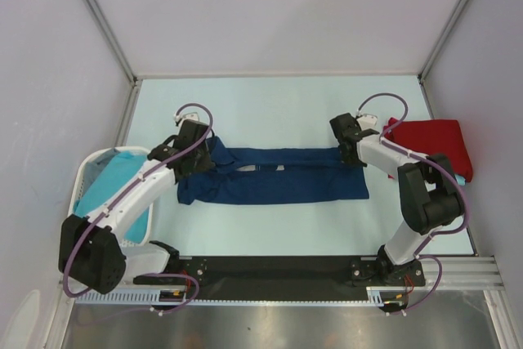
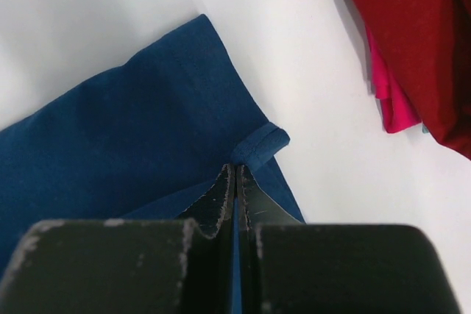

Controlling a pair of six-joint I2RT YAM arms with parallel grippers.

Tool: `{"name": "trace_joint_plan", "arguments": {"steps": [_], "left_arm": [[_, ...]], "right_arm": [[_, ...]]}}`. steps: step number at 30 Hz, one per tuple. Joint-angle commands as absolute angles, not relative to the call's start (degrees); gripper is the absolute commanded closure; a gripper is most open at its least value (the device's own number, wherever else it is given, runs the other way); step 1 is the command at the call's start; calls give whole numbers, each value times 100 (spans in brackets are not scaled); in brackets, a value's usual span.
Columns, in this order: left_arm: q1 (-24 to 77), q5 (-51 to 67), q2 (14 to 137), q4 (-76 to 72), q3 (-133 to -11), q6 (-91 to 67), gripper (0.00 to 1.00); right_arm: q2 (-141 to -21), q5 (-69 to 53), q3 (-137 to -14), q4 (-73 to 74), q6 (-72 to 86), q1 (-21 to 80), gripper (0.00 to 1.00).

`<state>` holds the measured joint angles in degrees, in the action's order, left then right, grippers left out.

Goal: Fold and stack the t-shirts
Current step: Fold the other side of the tshirt into a rectangle

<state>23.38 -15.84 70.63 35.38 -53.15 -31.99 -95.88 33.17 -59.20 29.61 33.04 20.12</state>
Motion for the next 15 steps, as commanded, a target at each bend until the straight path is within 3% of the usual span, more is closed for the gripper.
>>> {"name": "trace_joint_plan", "arguments": {"steps": [1, 15], "left_arm": [[2426, -1573, 7242, 3481, -5203, -3331, 100], [2479, -1564, 7866, 3384, -5089, -3357, 100]], "right_arm": [[-9606, 3437, -5880, 2795, 3428, 1934, 100], [-9826, 3296, -5941, 2803, 3401, 1881, 100]]}}
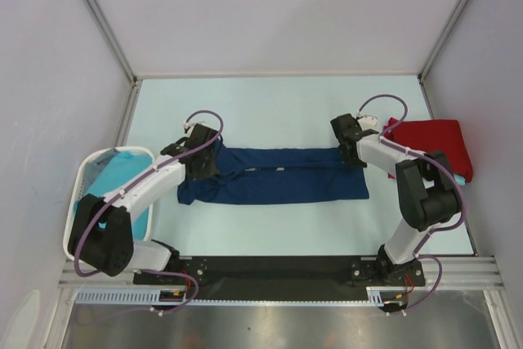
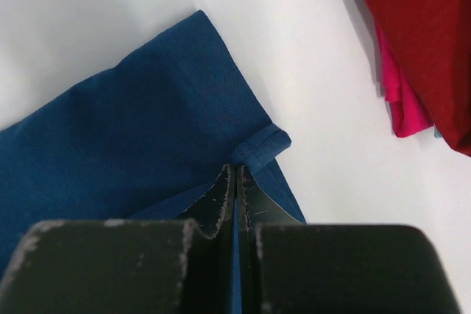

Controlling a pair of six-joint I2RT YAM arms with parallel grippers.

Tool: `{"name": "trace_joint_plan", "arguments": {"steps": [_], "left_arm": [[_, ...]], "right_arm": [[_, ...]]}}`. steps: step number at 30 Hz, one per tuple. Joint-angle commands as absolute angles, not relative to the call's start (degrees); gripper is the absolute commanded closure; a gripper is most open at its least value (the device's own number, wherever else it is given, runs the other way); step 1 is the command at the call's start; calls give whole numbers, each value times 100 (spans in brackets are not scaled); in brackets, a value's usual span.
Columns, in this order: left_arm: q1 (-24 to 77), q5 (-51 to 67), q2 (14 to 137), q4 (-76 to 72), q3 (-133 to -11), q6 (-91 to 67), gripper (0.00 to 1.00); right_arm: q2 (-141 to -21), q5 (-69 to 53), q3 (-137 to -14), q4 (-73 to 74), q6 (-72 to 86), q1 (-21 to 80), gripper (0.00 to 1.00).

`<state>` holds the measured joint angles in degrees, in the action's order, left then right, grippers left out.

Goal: Fold and stack the t-shirts
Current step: Fold the other side of the tshirt into a rectangle

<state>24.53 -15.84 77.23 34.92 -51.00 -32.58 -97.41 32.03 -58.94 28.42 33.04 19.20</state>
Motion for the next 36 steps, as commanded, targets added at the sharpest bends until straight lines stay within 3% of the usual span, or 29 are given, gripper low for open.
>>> {"name": "trace_joint_plan", "arguments": {"steps": [1, 6, 9, 11, 15, 17, 20, 25, 32, 36], "left_arm": [[2470, -1573, 7910, 3401, -5106, -3357, 100], [2479, -1617, 8225, 3515, -5247, -3410, 95], [2479, -1661, 8341, 3656, -5431, -3445, 86], [2487, -1705, 8245, 3665, -5511, -3480, 73], [2540, -1881, 7788, 3569, -5721, -3437, 44], [2540, -1934, 7620, 3551, -5870, -3358, 40], [2540, -1951, 7559, 3516, -6222, -3243, 34], [2540, -1784, 7944, 3375, -6688, -3068, 33], [2540, -1319, 9129, 2822, -6794, -2909, 41], [2540, -1117, 9806, 2856, -7241, -2839, 46]], "right_arm": [[-9870, 3305, -5976, 2830, 3427, 1890, 100], [-9975, 3366, -6091, 3014, 3454, 1890, 100], [-9871, 3366, -6091, 3006, 3489, 1881, 98], [-9722, 3358, -6030, 2910, 3498, 1890, 89], [-9203, 3349, -6029, 2786, 3472, 1916, 56], [-9158, 3314, -6143, 2856, 3472, 1916, 46], [-9158, 3305, -6363, 2900, 3489, 1960, 41], [-9342, 3147, -6679, 2900, 3445, 2065, 45], [-9826, 2980, -6996, 2725, 3366, 2118, 78], [-10247, 2936, -7207, 2707, 3314, 2118, 85]]}}
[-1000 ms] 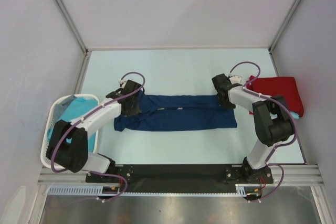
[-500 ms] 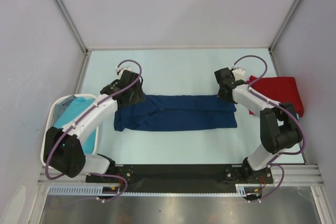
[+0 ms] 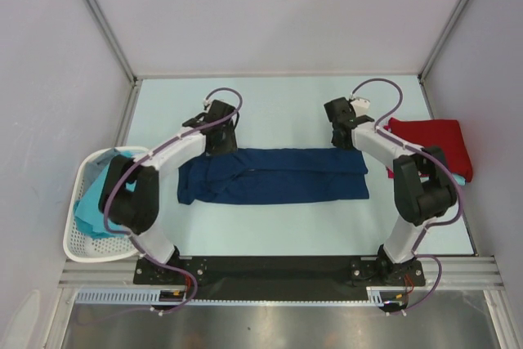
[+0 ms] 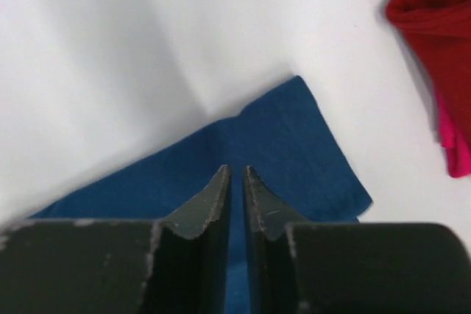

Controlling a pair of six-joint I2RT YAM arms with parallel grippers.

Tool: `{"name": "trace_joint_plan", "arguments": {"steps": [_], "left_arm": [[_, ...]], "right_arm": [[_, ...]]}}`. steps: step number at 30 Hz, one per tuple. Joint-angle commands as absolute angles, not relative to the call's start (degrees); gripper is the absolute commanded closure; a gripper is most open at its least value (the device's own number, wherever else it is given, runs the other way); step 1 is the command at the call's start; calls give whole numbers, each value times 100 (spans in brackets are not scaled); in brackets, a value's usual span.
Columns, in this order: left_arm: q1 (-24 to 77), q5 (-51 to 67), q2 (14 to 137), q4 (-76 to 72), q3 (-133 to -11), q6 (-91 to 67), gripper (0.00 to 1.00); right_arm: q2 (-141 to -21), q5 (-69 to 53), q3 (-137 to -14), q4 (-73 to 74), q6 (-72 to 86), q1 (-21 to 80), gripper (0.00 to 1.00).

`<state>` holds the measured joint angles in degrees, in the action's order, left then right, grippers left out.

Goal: Fold and stack the t-shirts
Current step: Fold the other side of the tshirt into a rectangle

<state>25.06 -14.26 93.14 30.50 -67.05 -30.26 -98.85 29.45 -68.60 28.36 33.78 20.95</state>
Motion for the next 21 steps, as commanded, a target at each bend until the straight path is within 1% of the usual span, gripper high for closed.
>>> {"name": "trace_joint_plan", "arguments": {"steps": [1, 7, 12, 15, 19, 21], "left_arm": [[2540, -1090, 9922, 2891, -7320, -2839, 46], [2540, -1002, 10107, 2856, -7471, -2865, 44], [2540, -949, 10257, 2927, -7593, -2830, 44], [2540, -905, 10327, 2927, -7603, -2856, 44], [2540, -818, 10415, 2953, -7629, -2892, 44], [2540, -756, 10415, 2953, -7603, -2918, 45]], "right_arm": [[-10326, 2936, -7224, 2690, 3305, 2101, 85], [-10669, 2848, -7391, 2698, 3270, 2013, 85], [-10845, 2830, -7462, 2742, 3269, 1969, 80], [-10933, 2839, -7479, 2760, 3252, 1969, 81], [-11065, 2795, -7541, 2777, 3270, 1916, 88], [-11118, 2786, -7567, 2786, 3270, 1899, 89]]}}
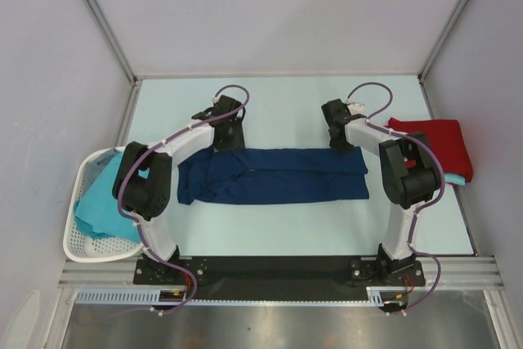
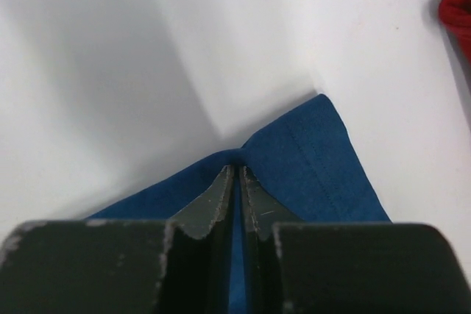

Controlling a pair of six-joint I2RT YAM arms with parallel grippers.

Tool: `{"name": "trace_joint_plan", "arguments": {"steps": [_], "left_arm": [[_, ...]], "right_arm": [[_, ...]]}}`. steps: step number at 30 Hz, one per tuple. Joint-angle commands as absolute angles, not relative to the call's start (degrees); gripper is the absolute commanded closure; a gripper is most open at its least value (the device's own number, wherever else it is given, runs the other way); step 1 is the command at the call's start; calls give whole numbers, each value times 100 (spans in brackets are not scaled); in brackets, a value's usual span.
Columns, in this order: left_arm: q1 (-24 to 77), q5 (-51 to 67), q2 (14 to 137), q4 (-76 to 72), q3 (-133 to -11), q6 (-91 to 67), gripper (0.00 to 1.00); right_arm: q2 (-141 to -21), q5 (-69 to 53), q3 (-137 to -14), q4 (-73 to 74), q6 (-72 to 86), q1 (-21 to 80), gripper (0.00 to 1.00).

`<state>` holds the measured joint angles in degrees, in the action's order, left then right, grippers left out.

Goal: Fold and stack the t-shirts
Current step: Fold the other side of the tshirt into a rectangle

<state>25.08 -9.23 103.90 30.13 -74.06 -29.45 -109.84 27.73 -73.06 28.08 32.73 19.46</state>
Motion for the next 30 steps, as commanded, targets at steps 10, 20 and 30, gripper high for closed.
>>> {"name": "trace_joint_plan", "arguments": {"steps": [10, 20, 30], "left_arm": [[2558, -615, 10248, 2944, -7269, -3050, 47], [2619, -580, 10204, 2944, -7084, -3085, 48], [2663, -598, 10064, 2988, -7066, -3103, 49]], "right_arm": [[-11408, 2725, -7699, 2777, 3278, 1872, 100], [-11707, 2777, -8323, 2935, 3234, 1793, 100], [-11559, 2856, -8579, 3015, 3278, 1810, 81]]}}
